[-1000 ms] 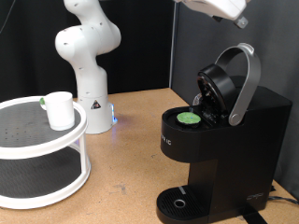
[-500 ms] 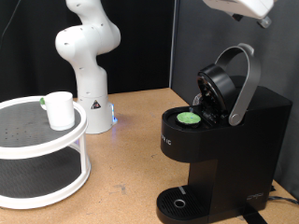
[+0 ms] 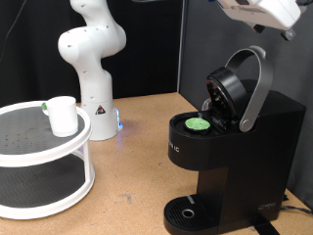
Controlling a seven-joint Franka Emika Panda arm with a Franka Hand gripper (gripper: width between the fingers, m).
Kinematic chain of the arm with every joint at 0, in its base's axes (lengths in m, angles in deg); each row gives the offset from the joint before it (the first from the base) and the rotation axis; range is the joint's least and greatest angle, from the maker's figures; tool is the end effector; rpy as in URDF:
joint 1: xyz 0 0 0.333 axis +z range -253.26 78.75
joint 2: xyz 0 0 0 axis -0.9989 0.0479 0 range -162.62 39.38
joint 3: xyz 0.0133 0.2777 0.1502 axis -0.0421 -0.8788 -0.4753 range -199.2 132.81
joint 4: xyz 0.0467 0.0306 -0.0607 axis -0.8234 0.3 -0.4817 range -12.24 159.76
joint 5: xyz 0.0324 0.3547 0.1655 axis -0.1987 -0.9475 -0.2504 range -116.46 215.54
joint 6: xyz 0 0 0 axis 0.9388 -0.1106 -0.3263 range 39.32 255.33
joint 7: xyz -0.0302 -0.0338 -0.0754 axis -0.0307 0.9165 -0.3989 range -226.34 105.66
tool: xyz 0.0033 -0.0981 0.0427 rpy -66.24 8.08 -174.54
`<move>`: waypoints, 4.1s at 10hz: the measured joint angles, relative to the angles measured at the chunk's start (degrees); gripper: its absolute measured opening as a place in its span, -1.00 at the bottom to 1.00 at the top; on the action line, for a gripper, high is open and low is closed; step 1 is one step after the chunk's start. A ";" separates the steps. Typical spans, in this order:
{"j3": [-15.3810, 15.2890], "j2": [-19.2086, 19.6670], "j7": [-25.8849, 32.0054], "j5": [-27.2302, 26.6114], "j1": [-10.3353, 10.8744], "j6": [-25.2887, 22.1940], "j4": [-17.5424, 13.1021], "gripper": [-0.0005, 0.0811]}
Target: Make a cup of coffee with the keurig machine
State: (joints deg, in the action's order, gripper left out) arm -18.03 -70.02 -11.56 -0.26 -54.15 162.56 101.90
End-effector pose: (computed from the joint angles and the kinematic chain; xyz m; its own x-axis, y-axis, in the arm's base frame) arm 0.5053 0.1921 0.5332 0.6980 0.4337 0.5699 0.7105 -0.5192 -0.4751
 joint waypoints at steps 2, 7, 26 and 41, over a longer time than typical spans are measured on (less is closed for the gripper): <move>-0.69 0.81 -0.01 0.15 0.00 1.41 0.18 0.98; -0.97 0.72 0.12 3.84 -0.11 2.62 1.83 0.03; 5.36 -3.93 5.01 13.23 -8.58 -2.59 8.62 -0.99; 8.07 -3.92 10.44 15.41 -10.35 0.96 13.98 -0.99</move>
State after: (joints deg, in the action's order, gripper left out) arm -9.96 -73.94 -1.12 15.15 -64.49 163.52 115.89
